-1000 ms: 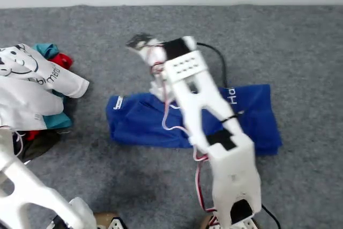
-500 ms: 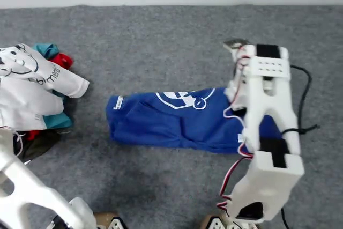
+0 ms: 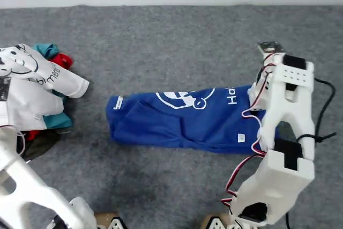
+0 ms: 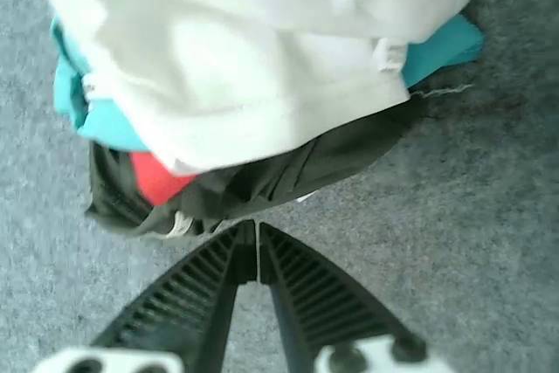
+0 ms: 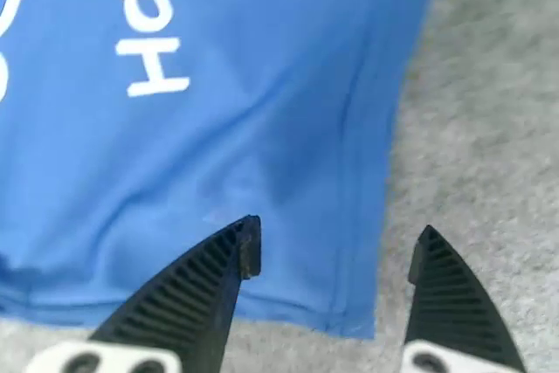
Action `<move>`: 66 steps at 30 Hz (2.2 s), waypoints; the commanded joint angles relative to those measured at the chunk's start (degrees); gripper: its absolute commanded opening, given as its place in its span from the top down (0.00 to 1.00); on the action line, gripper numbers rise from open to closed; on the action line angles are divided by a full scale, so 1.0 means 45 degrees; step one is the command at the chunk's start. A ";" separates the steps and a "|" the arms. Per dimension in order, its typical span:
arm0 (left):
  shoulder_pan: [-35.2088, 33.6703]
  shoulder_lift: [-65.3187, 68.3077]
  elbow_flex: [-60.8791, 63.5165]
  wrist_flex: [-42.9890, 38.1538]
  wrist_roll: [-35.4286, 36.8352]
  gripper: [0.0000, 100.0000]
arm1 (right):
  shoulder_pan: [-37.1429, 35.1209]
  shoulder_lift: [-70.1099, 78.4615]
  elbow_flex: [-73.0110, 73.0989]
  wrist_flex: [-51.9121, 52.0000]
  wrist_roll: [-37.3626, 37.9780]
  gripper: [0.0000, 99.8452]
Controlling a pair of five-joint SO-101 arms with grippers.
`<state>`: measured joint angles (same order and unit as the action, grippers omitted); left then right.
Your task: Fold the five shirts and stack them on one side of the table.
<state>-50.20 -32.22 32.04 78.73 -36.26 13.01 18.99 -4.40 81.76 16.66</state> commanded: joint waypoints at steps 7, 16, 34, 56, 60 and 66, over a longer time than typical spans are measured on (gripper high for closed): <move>0.0899 -0.0469 -0.0615 0.0117 -0.0059 0.98 | -0.0088 0.2589 -0.0156 -0.0791 -0.0215 0.72; 0.0860 -0.0469 -0.0576 0.0117 -0.0059 0.98 | -0.0557 0.3077 -0.0195 -0.0772 -0.0176 0.99; 0.0899 -0.0488 -0.0576 0.0137 -0.0059 0.98 | -0.4151 -0.3292 -0.0195 0.1709 0.1328 0.99; 0.0918 -0.0488 -0.0557 0.0039 0.0918 0.98 | -1.1556 -0.2256 -0.0215 -0.2315 0.1055 0.99; 0.0918 -0.0488 -0.0557 0.0078 0.0918 0.98 | -1.2239 -0.1592 -0.0586 -0.2393 0.1055 0.99; 0.0918 -0.0469 -0.0537 0.0098 0.0918 0.98 | -1.2708 -0.0303 -0.2794 -0.1788 0.0508 0.97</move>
<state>-46.59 -32.22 32.04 78.73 -32.57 -42.64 16.70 -9.76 72.00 19.82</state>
